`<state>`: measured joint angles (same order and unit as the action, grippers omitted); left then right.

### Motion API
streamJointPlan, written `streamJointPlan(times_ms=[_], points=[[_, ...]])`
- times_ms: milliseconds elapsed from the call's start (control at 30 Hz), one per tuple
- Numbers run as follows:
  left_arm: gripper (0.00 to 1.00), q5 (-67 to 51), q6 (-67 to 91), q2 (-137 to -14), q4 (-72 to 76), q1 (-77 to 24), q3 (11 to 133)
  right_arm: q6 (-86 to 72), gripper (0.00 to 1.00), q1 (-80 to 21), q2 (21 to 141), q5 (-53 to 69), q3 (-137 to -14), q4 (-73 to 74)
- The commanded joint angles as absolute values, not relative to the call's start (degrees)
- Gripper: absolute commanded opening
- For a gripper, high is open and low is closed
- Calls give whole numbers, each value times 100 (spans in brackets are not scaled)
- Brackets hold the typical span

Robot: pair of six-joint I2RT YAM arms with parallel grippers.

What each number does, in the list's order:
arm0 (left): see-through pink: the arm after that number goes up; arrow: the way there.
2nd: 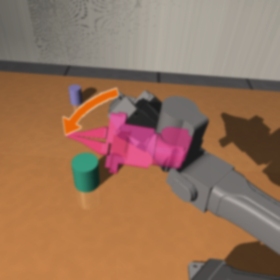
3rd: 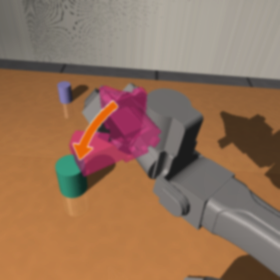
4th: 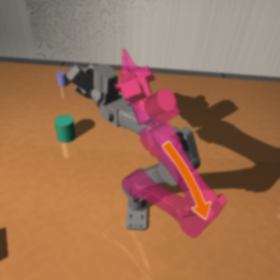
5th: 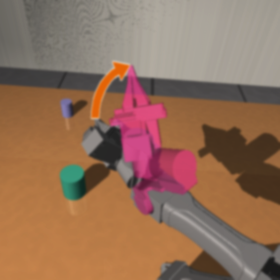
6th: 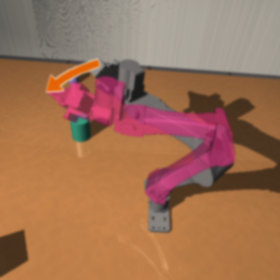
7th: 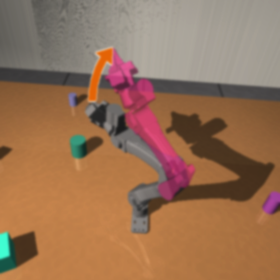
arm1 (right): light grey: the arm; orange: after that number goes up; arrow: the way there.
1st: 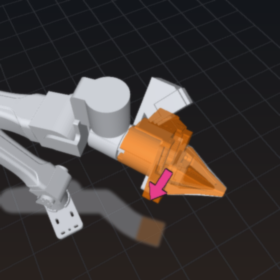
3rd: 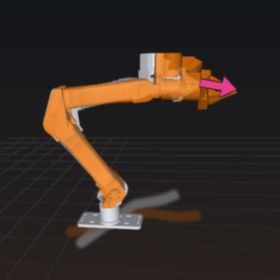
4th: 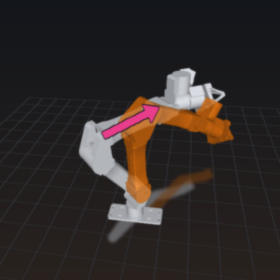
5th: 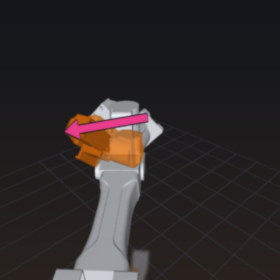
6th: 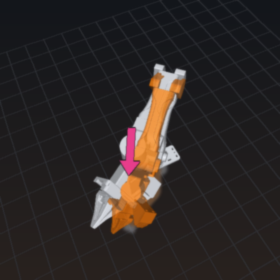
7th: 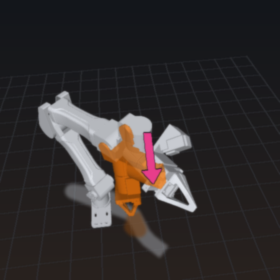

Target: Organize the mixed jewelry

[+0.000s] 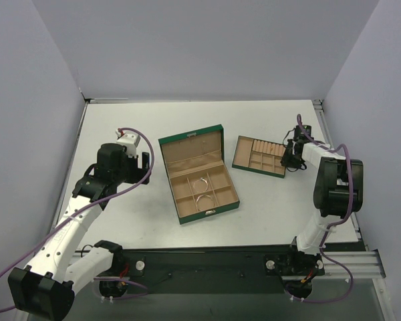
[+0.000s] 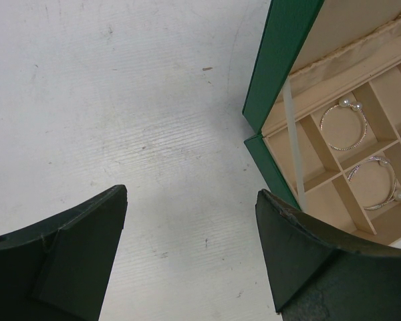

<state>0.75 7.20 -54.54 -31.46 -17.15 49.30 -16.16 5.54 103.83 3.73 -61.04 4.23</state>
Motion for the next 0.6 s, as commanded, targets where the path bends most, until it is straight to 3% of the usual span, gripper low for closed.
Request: streamJointPlan(times_ms=[0, 100, 567], points=[[88, 0, 659, -5361, -2971, -1687, 4975, -1520, 10, 580, 10512, 70, -6258, 773], [88, 0, 659, -5361, -2962, -1687, 4966, -1529, 0, 589, 10477, 70, -6372, 826], [88, -123, 668, -5326, -2971, -1688, 4966, -1661, 0, 598, 9484, 18, -6232, 1072]])
